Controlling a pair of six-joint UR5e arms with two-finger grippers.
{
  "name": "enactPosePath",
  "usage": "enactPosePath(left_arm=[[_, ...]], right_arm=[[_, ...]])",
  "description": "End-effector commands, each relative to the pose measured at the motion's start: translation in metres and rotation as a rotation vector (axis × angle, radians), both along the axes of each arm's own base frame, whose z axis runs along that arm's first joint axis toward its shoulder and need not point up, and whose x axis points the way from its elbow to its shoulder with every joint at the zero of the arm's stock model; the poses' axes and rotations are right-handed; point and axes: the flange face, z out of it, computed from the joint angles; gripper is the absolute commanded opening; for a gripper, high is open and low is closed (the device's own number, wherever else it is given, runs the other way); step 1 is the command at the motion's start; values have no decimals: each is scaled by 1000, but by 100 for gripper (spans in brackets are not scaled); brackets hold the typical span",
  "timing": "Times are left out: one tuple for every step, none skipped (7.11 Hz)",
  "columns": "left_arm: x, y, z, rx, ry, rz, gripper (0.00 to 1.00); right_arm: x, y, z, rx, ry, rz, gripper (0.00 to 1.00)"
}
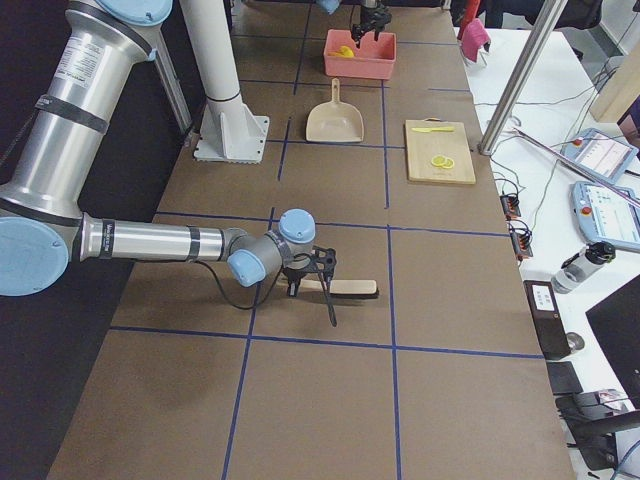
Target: Sweep and dump trash into bin
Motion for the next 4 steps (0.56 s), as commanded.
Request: enactPosePath(left_arm=[[-21, -5, 4, -30, 7, -46, 100], [-22, -4, 1, -31, 10, -55, 100], [-24, -4, 2, -32, 9, -58, 100], [-25, -4, 1, -30, 11, -60, 100]], right_arm=[[2, 11, 4, -41, -39, -33, 10], [2, 14, 3, -56, -61, -46, 11], [2, 15, 2, -56, -60, -47, 12], [-1, 16, 3, -45, -58, -64, 14]])
